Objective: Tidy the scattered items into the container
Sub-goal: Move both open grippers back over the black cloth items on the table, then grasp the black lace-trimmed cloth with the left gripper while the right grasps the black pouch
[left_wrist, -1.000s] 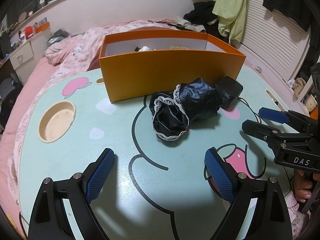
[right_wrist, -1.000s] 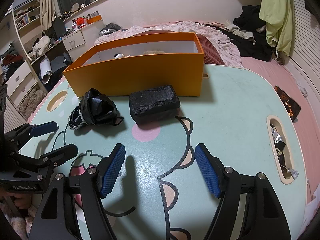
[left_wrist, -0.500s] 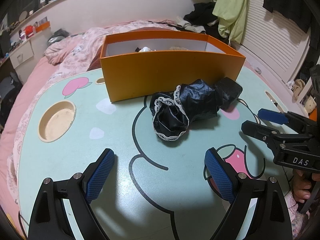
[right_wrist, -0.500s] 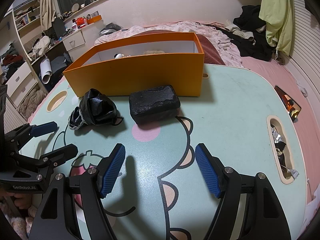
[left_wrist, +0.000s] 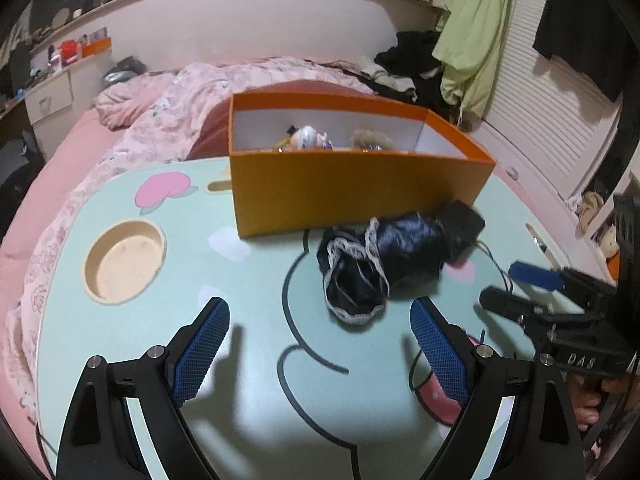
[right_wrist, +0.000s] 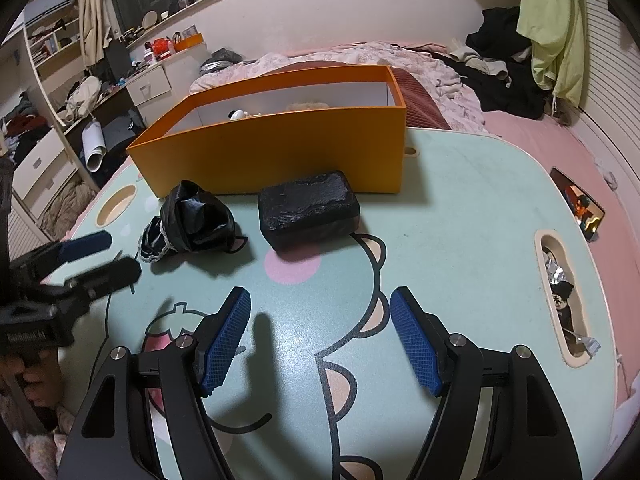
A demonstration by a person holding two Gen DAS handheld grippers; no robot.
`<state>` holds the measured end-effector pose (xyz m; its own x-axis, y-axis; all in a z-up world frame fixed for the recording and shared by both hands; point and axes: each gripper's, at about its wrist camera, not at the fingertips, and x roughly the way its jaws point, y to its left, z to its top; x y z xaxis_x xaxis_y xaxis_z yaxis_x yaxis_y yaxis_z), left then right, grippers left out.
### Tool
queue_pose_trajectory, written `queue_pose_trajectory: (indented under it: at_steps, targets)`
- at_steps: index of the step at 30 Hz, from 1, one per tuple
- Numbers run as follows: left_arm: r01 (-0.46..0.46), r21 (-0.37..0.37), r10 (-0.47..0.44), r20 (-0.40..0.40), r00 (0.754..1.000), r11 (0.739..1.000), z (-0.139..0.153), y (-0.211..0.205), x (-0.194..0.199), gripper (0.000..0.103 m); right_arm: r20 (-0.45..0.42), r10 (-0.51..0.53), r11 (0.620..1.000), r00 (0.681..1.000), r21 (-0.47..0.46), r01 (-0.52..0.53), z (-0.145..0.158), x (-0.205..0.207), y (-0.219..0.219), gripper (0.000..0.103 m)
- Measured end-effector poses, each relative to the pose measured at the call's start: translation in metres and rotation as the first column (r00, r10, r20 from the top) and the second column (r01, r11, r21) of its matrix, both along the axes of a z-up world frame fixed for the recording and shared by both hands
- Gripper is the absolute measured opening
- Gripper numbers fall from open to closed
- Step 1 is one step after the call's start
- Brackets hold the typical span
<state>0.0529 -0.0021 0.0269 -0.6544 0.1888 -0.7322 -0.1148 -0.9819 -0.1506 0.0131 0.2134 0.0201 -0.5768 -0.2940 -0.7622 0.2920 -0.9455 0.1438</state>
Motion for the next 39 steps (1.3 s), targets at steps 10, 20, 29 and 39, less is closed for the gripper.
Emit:
queue_pose_trajectory:
  at_steps: [10, 20, 29, 39]
  targets:
    - [0.046, -0.014, -0.046, 0.01, 0.999, 0.999, 0.001, 0.01, -0.021, 0.087, 0.0, 0.0, 1.0, 1.0, -0.001, 0.0, 0.0, 0.0, 0.0, 0.073]
    - [0.121, -0.072, -0.121, -0.005, 0.993, 0.99, 0.01, 0.037, -0.043, 0.09, 0.0, -0.003, 1.0, 1.0, -0.004, 0.003, 0.0, 0.0, 0.0, 0.073]
    - [0.171, -0.068, -0.169, 0.045, 0.985, 0.983, -0.007, 0.054, -0.059, 0.056, 0.001, -0.004, 1.0, 1.0, -0.01, 0.004, 0.0, 0.0, 0.001, 0.073]
    - [0.159, -0.009, -0.158, 0.015, 0.987, 0.987, -0.002, 0.034, -0.042, 0.031, 0.002, -0.003, 1.0, 1.0, -0.017, 0.003, 0.0, 0.0, 0.001, 0.073]
